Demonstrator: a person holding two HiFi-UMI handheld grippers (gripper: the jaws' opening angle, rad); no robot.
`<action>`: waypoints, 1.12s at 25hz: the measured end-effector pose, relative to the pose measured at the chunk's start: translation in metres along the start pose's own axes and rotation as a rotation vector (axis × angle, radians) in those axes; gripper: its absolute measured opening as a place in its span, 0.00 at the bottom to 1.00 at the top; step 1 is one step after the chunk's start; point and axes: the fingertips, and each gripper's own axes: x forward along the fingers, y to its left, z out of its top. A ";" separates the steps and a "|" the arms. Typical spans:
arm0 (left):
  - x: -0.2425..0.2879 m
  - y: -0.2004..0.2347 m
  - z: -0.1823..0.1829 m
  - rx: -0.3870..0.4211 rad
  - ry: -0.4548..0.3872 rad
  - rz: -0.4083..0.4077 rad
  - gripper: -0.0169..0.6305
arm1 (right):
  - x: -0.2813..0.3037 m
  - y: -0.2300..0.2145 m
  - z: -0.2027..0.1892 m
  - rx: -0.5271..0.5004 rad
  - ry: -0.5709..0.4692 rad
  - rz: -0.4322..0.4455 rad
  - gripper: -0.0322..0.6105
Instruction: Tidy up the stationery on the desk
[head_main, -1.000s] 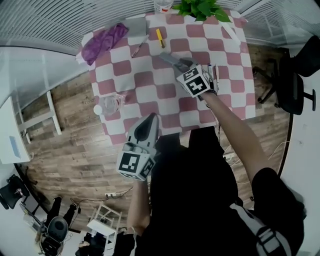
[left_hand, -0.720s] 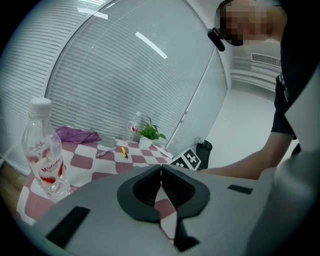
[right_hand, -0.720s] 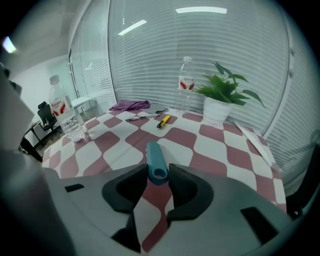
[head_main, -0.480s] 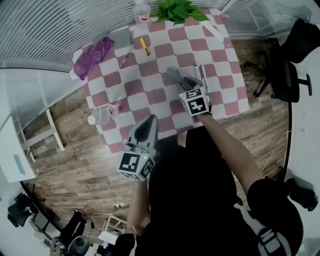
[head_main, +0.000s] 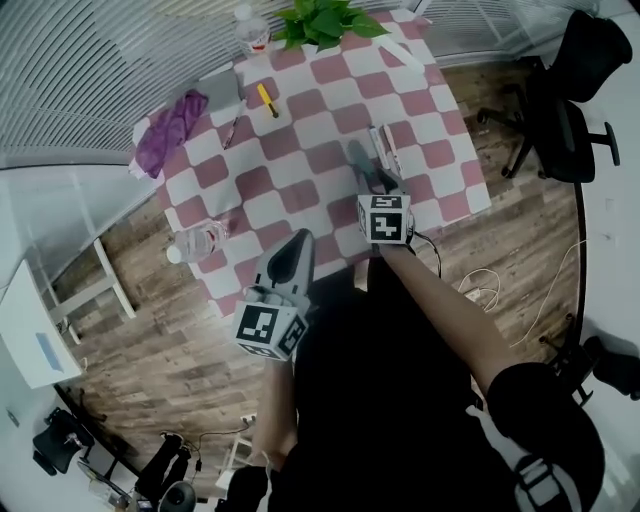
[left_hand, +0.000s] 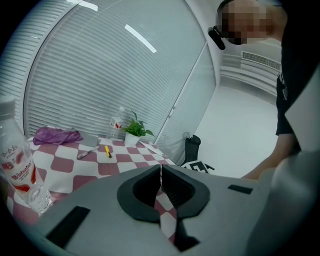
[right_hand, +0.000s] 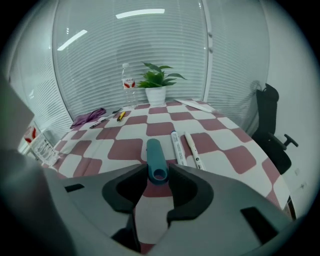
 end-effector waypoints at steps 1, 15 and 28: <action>0.001 -0.001 0.000 0.001 0.003 -0.003 0.08 | 0.000 -0.002 -0.002 0.020 0.005 -0.012 0.28; -0.002 -0.004 -0.003 0.003 0.016 0.006 0.08 | 0.009 0.002 -0.011 0.076 0.045 -0.002 0.35; 0.025 0.001 0.000 0.014 0.032 -0.009 0.08 | -0.026 -0.002 0.016 -0.040 -0.025 0.052 0.28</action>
